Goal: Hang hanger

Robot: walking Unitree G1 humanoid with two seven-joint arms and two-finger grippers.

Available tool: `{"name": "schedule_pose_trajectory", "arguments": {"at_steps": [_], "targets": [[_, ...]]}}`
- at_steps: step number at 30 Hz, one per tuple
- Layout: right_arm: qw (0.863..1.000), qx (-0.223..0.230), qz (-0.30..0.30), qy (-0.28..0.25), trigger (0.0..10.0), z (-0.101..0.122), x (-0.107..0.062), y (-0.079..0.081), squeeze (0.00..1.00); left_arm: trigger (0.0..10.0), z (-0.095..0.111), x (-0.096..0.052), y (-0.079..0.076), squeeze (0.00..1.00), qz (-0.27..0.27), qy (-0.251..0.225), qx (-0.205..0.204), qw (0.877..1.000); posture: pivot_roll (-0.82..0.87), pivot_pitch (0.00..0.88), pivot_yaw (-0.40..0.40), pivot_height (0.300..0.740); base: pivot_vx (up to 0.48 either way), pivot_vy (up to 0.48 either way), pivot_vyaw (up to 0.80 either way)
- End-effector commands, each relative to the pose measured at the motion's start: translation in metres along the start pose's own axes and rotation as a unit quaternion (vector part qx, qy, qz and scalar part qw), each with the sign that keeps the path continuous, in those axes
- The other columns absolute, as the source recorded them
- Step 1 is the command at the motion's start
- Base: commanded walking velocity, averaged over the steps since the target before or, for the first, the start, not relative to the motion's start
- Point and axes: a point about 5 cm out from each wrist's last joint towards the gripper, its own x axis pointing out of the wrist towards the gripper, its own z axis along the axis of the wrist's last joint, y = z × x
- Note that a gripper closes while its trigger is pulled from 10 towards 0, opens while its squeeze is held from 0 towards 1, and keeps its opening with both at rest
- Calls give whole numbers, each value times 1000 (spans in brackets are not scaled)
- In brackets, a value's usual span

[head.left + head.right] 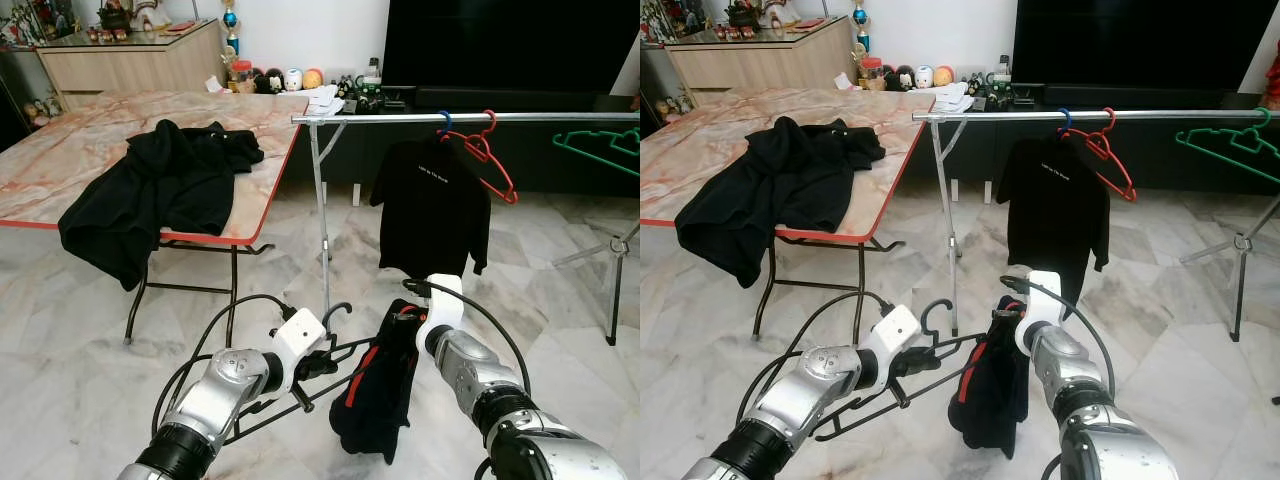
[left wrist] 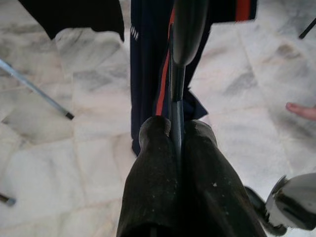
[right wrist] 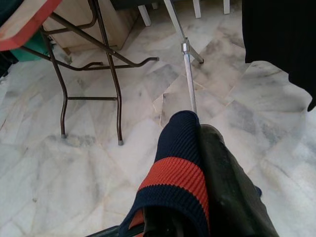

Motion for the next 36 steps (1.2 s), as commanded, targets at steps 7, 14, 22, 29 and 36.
{"name": "schedule_pose_trajectory", "arguments": {"at_steps": [7, 14, 22, 29, 36], "targets": [[999, -22, 4, -36, 10000, 22, 1, 3, 0, 10000, -7, 0, 6, 0, 19, 37, 25, 999, 2, 0, 33, 740, 0, 0, 0], [998, -31, 43, -25, 10000, 17, 2, 12, 0, 10000, 11, 0, 4, 0, 8, -37, -22, 999, 3, 0, 32, 740, 0, 0, 0], [995, -58, 68, -33, 10000, 23, 1, 15, 0, 10000, 23, -1, 5, 0, 0, -81, -46, 996, 0, 0, 34, 740, 0, 0, 0], [989, -32, 103, -99, 10000, 60, -3, 29, 0, 10000, 18, 1, 8, 0, 21, -62, -35, 997, -13, 0, 39, 740, 0, 0, 0], [983, -76, 136, -94, 10000, 49, -7, 37, 0, 10000, 18, 3, 7, 0, 21, -60, -35, 997, -15, 0, 41, 740, 0, 0, 0]]}}
